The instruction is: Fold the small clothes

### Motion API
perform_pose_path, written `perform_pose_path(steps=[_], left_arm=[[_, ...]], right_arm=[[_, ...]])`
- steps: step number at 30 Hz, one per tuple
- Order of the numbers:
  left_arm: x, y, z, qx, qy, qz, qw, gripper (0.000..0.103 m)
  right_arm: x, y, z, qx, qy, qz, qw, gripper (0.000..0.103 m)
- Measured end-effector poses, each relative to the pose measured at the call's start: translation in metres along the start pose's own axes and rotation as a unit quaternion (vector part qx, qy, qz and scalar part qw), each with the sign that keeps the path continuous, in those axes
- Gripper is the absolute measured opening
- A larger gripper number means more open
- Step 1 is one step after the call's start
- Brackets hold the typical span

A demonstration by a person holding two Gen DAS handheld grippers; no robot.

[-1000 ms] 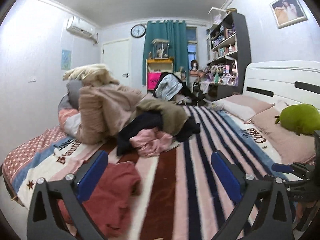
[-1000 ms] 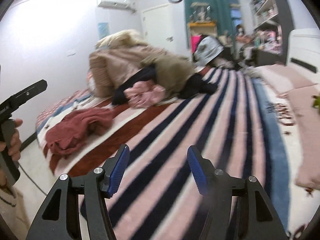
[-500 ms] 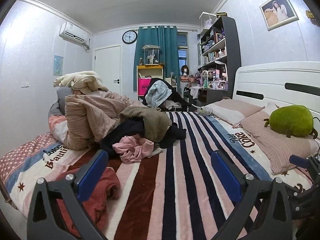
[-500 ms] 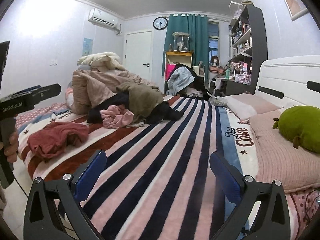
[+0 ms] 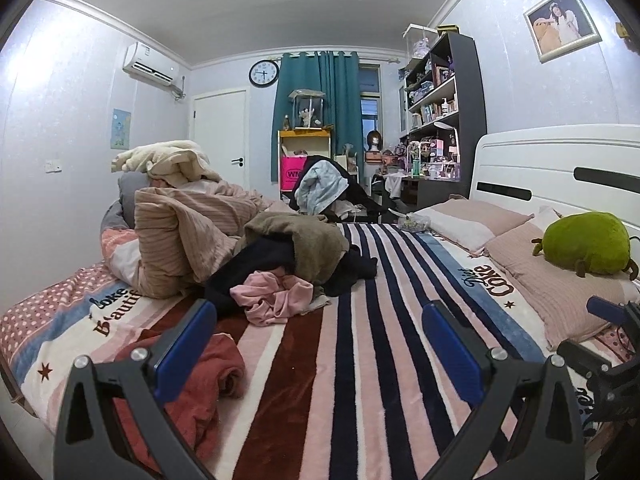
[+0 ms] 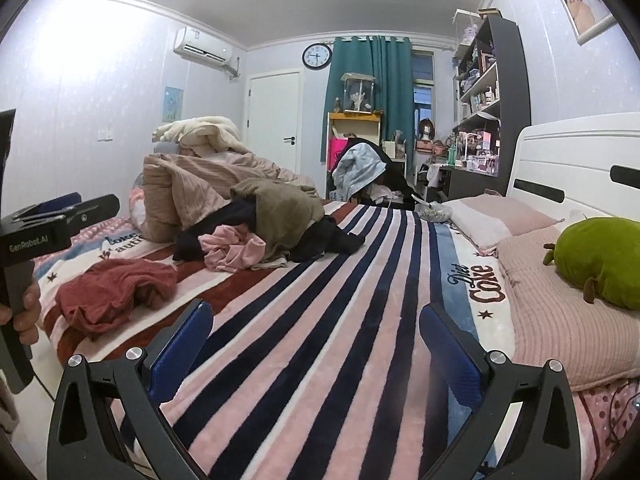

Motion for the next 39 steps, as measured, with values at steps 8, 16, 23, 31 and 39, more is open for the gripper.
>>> perform_pose_path(steps=[8,16,23,31,39], left_arm=[[0.001,0.004,-0.001,-0.005,0.0,-0.001,1.0,0.102],[-0.001,0.002,-0.003,-0.006,-0.002,0.0,1.0,0.102],[-0.004,-0.001,-0.007,-0.02,-0.011,0.007,0.9997,0.102],[-0.005,-0.004,-0.009,-0.02,-0.013,0.008,0.9997,0.102],[-0.007,-0.004,-0.01,-0.023,-0.013,0.009,0.9996,0.102]], right_arm=[[-0.008,0.003,-0.002,0.001,-0.004,-0.001,1.0,0.103],[-0.015,0.003,-0.005,0.004,-0.008,0.0,1.0,0.103],[-0.02,0.004,-0.009,0.008,-0.014,0.001,1.0,0.103],[-0.02,0.003,-0.01,0.009,-0.014,0.002,1.0,0.103],[-0.025,0.003,-0.012,0.011,-0.017,0.003,1.0,0.103]])
Point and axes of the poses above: each gripper's, at about its wrist camera, not at the fingertips, and z roughly the way its jaws point, y to its left, x to its underside, the point moved 10 cm from there along z, roughly the way its jaws point, and after that the axes turned 14 degrees about y, right-handed, at the moved point
